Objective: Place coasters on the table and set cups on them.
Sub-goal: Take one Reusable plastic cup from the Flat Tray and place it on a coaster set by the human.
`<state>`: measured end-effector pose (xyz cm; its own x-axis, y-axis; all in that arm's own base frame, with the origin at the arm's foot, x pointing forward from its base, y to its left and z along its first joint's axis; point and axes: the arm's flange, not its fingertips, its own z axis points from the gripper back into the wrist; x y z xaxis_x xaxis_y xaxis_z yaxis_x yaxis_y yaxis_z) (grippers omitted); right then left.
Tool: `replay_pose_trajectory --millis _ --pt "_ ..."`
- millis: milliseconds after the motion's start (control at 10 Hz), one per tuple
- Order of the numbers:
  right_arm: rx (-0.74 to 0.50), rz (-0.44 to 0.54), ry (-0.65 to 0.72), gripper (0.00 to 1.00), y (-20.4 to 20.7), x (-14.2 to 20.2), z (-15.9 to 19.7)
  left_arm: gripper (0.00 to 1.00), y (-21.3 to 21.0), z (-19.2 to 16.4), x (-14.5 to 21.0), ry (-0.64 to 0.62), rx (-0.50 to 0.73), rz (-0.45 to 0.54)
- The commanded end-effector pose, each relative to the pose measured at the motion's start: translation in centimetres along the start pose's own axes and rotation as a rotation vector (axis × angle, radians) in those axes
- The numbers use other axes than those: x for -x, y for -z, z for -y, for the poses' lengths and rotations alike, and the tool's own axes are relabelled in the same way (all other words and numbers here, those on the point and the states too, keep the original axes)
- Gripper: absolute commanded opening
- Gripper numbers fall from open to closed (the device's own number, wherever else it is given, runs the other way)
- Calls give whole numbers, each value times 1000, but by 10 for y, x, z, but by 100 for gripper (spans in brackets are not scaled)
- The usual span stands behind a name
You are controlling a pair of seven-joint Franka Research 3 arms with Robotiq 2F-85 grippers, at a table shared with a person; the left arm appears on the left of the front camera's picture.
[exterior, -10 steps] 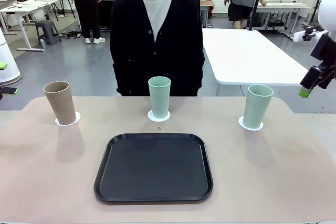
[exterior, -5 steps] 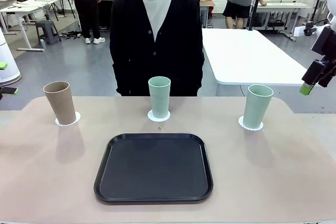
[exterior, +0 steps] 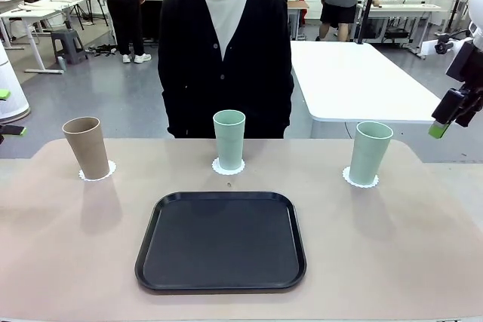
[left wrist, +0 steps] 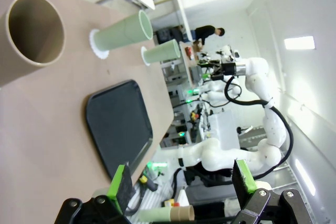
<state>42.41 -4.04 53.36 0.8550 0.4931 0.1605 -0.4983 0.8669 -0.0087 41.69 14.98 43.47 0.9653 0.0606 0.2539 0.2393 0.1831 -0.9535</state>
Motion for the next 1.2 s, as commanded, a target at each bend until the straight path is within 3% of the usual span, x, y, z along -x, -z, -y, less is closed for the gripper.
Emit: replay_pose_trajectory --millis 0,300,500,700,900,1100 --pt "31 -8 19 100 2 0 -1 100 -1 1 1 4 1 5" --pt "1 0 0 100 0 0 0 100 -1 1 1 4 1 5" --pt "-447 183 287 100 -29 61 45 100 -1 1 1 4 1 5" --pt "-800 204 442 100 -25 110 98 100 -1 1 1 4 1 5" --pt "-1059 282 455 100 -8 151 132 100 -1 1 1 4 1 5" --pt "-1203 357 502 100 21 172 155 100 -1 1 1 4 1 5"
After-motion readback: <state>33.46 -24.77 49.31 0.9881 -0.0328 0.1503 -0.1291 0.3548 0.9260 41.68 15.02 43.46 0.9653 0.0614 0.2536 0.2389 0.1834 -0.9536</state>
